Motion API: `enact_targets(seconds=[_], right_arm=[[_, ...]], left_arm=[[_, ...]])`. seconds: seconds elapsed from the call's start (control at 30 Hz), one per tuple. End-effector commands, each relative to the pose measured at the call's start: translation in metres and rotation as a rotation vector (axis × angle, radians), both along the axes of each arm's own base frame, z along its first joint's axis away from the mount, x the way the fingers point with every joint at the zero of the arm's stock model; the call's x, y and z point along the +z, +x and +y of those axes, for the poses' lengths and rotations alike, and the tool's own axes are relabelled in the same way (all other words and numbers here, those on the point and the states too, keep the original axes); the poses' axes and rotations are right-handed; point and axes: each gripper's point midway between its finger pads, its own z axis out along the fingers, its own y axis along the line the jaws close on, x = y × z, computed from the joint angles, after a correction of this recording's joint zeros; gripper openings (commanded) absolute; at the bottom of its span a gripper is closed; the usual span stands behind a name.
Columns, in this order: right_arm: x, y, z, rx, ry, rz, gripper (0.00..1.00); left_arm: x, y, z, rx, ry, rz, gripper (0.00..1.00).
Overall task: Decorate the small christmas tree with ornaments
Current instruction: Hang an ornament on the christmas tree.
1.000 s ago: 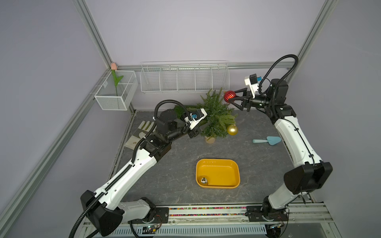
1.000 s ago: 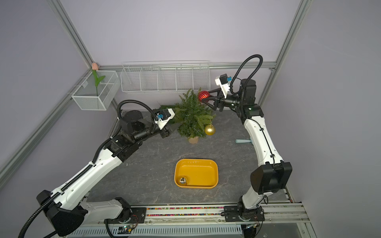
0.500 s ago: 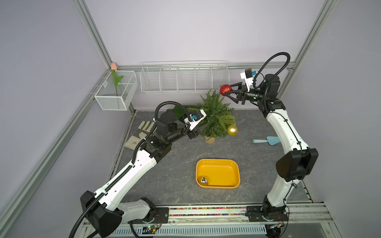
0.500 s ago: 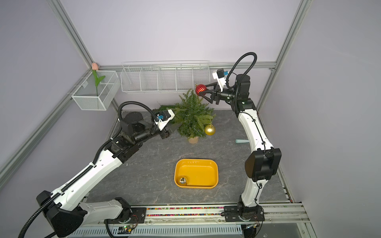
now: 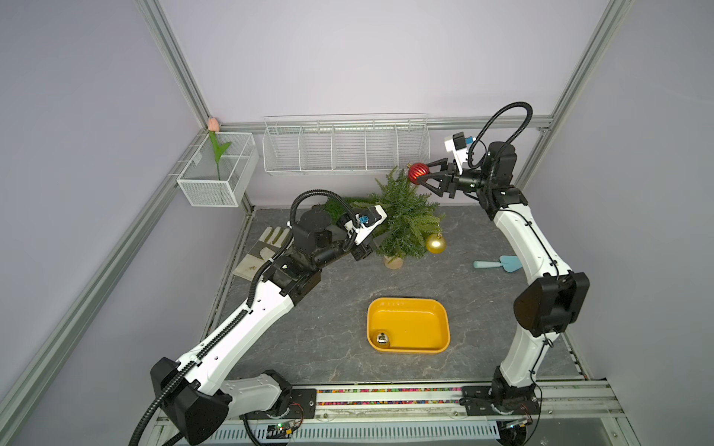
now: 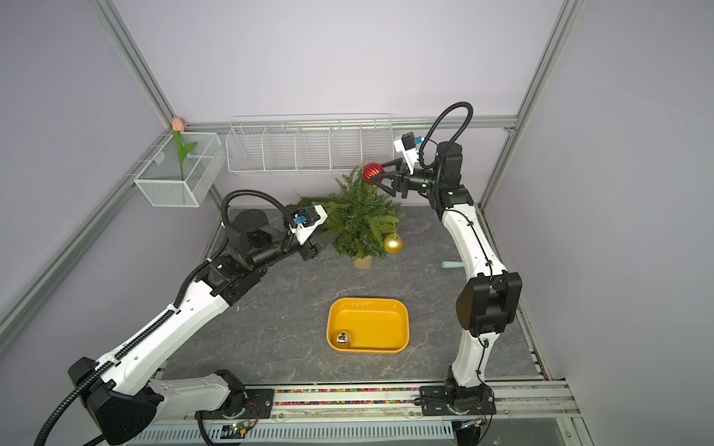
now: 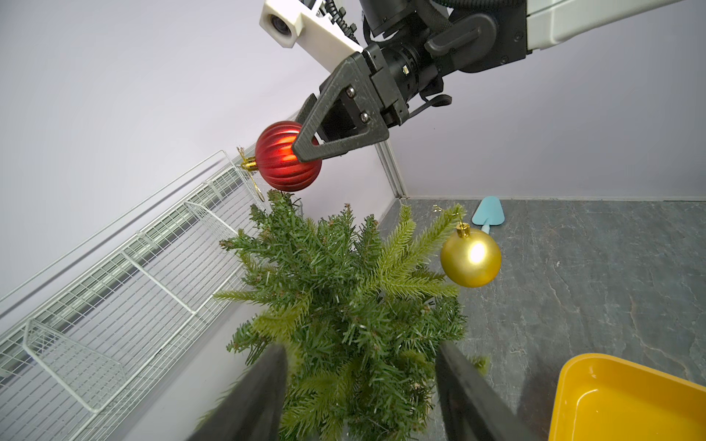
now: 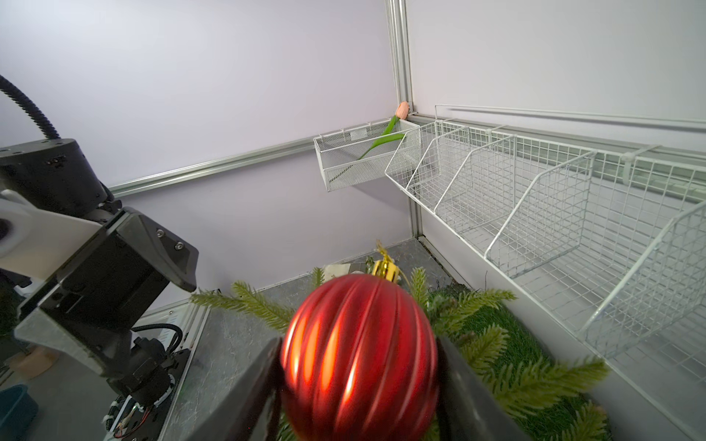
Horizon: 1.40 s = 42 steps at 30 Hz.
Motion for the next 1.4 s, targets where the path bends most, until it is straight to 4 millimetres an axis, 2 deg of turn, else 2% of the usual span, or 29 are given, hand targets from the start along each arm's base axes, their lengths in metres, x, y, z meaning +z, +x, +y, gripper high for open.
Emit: enact_targets(seconds=[0.0,0.23,0.57,0.7,1.37], right_arm=[[0.006,-0.015,0.000,0.032,-0.001,-0.030,0.47],[0.003,-0.020,-0.005,0.016,-0.011,-0.034,0.47],[0.020,-0.028,-0.011,0.007,-0.005,-0.081,0.47],[0.021,-0.030,-0.010,0.018,-0.003,-0.078,0.46],[0.015,-0.012,-0.007,-0.038,-0.037,-0.078,0.46]], left_arm=[[0.001,0.001,-0.001,0.002,-0.002,0.003,0.64],[0.000,0.003,-0.001,0.004,0.000,0.006,0.64],[0.001,0.002,-0.004,-0.009,-0.007,0.008,0.64],[0.001,0.002,-0.004,-0.012,-0.009,0.008,0.63],[0.000,0.002,-0.003,-0.007,-0.007,0.010,0.64]])
